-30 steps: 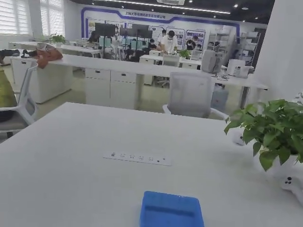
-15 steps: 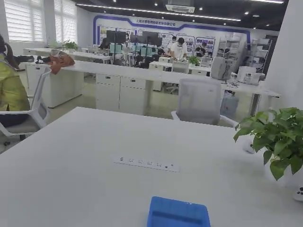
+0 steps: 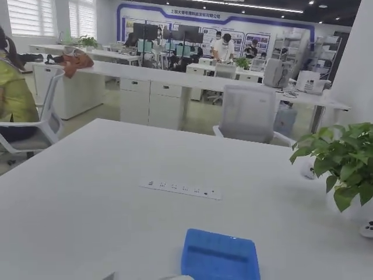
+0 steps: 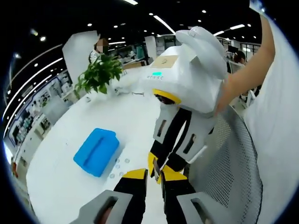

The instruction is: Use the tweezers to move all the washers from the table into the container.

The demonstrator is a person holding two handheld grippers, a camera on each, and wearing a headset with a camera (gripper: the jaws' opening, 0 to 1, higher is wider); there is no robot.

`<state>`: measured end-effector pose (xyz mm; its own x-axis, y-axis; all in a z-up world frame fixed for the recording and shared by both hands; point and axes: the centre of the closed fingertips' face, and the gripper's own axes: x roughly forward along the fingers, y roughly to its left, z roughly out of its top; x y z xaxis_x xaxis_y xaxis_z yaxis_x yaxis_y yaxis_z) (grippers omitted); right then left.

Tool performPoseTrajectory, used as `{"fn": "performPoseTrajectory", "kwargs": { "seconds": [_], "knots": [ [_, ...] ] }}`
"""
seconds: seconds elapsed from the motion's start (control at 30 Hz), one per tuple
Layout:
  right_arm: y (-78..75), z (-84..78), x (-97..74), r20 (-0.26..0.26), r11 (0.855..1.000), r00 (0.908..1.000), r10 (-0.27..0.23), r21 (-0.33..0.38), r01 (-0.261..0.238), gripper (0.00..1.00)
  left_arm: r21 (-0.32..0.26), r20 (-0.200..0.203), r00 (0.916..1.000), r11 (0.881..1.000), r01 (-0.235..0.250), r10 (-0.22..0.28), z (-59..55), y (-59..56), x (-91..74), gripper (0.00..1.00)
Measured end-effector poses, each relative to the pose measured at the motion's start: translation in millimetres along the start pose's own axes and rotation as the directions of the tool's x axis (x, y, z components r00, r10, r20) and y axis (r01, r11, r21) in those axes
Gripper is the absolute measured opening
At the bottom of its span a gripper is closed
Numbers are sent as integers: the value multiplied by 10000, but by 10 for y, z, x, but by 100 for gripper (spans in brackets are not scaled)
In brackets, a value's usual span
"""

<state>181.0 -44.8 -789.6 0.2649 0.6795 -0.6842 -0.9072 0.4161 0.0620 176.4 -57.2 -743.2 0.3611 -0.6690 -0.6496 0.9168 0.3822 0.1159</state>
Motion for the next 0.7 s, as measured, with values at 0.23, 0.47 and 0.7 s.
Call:
{"fn": "performPoseTrajectory", "kwargs": {
  "seconds": [0.23,0.47,0.7],
  "knots": [
    [-220,90,-36,173,9988,9994,-300,398,293,4,-2835,649,9774,9428,-1752,2011,-261,251,-250,37],
    [-518,239,-57,532,9910,9968,-601,1230,532,4,-4509,466,9148,8257,-3391,4011,-605,491,-484,68],
    [-717,371,21,631,9848,9944,-842,1573,735,5,-5449,638,8748,7512,-3726,4802,-711,604,-564,90]
  ]
}}
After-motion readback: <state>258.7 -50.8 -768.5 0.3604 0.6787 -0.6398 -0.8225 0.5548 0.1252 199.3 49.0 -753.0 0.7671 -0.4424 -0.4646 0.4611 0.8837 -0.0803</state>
